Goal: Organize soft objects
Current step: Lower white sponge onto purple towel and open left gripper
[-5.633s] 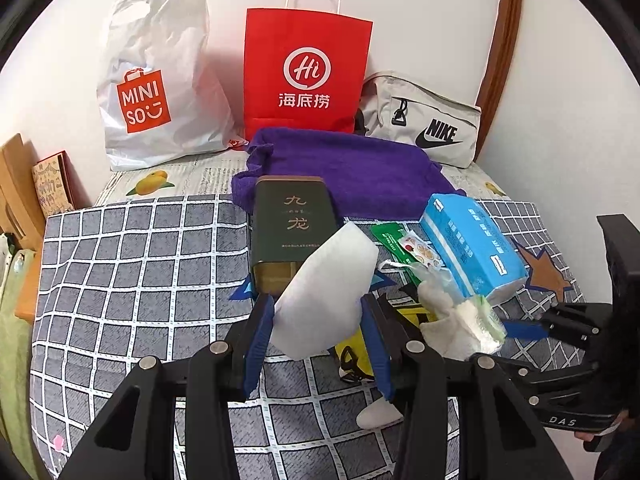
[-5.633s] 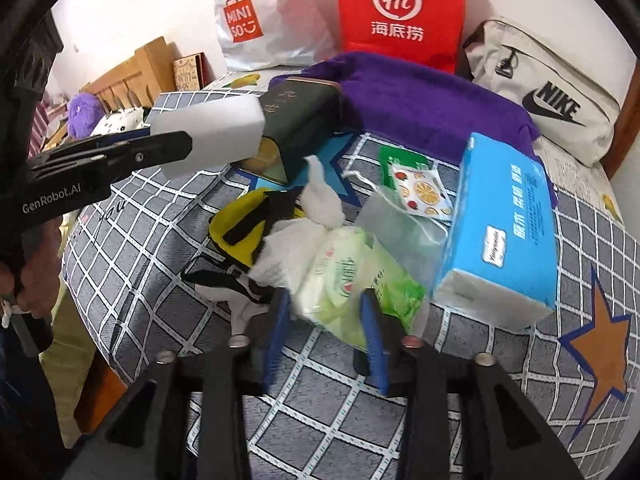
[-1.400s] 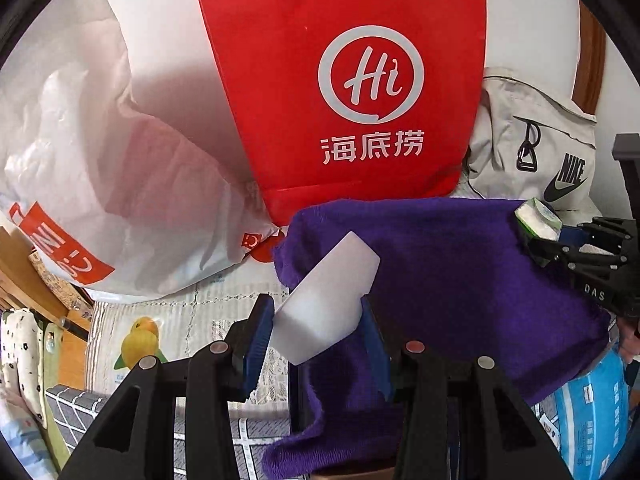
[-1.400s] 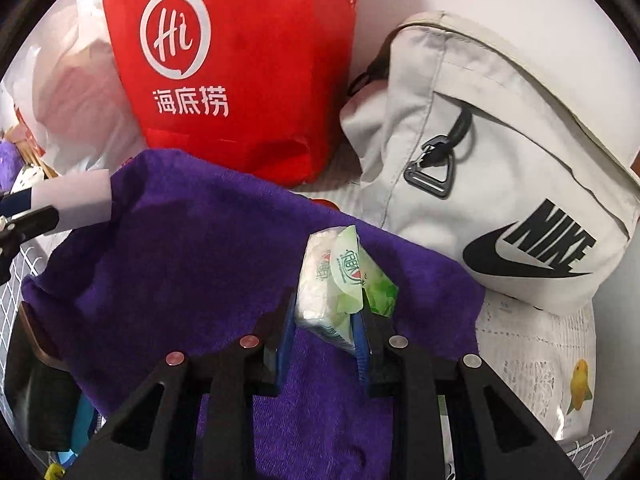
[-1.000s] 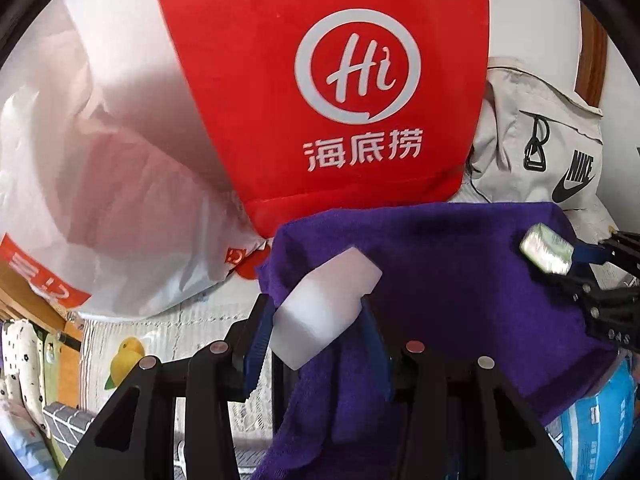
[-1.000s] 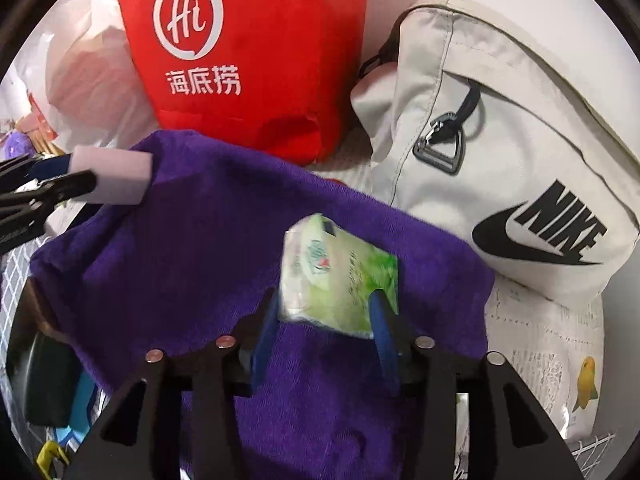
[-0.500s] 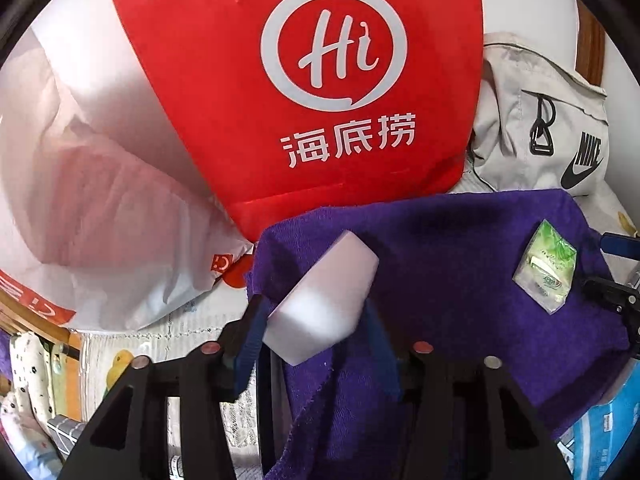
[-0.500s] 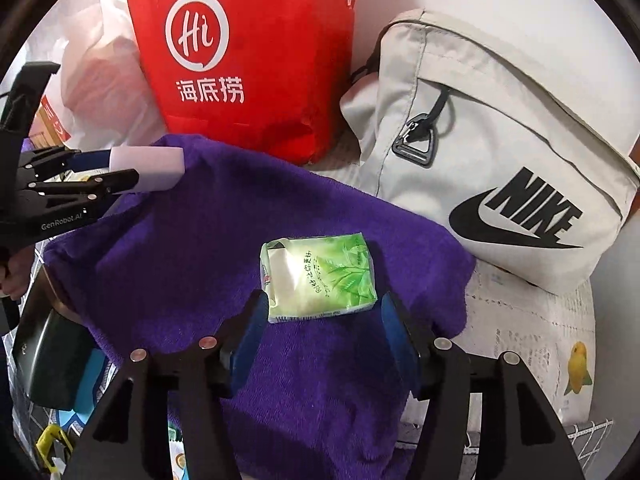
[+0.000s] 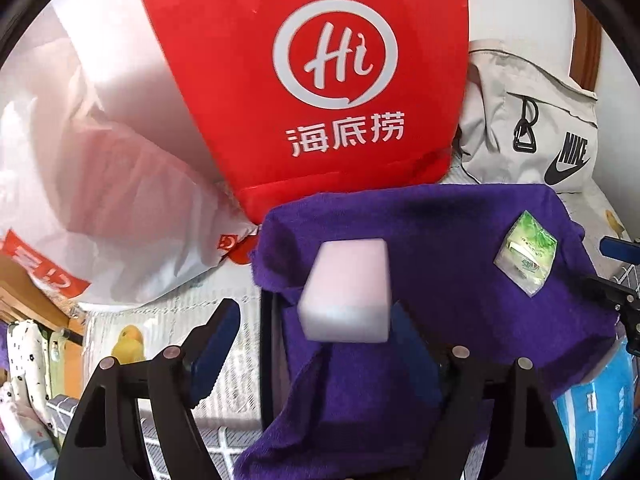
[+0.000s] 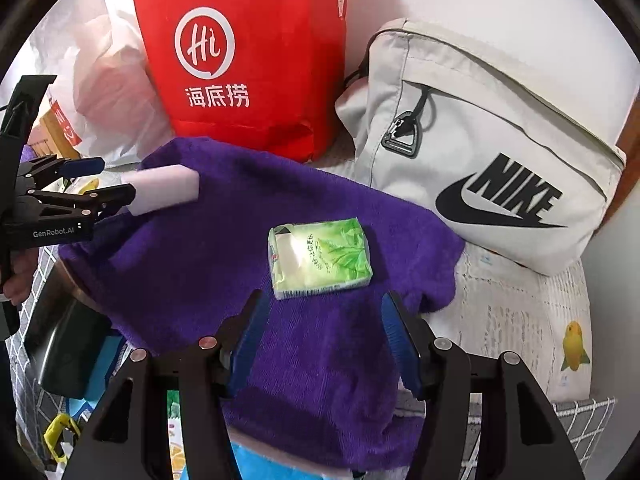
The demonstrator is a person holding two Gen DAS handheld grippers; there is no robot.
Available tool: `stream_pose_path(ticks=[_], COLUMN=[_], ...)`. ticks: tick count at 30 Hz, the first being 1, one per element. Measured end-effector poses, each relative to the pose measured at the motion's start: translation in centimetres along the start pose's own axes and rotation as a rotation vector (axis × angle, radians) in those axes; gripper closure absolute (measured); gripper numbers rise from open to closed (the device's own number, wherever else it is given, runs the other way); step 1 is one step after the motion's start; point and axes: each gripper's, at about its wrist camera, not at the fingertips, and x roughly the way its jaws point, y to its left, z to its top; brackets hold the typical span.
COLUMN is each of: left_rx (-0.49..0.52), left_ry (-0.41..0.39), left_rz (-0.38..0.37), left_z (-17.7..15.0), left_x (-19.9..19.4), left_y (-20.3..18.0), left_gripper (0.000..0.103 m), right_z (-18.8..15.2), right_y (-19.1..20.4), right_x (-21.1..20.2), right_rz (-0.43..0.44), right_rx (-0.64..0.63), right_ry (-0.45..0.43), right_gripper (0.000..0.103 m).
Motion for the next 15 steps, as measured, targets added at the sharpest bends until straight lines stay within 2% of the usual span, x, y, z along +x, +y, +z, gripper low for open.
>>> stream_pose_path(ticks=[7,12,15], left_rx=[-0.018,-0.025,-0.044], left_ry=[0.004,-0.014,-0.028], left_rz=[0.009,0.022,0.004], left_z=[-1.5,-3.4,-5.1], left_x=[-2.9,-5.8,-7.8], left_y=[0.8,1.0,1.2], left_gripper=[0.026,0.026,0.026], right_z=[-1.2,-2.7,-3.9], right_y=[0.4,0.9,1.7], right_x=[-2.9,-5.0,-6.0], right_rz=[0.025,0.063,0.073], right_rx=[0.047,0.100,0.107], right_ry=[-0.016,-0.010,-0.011], right_gripper=[0.045,0.045,0.045])
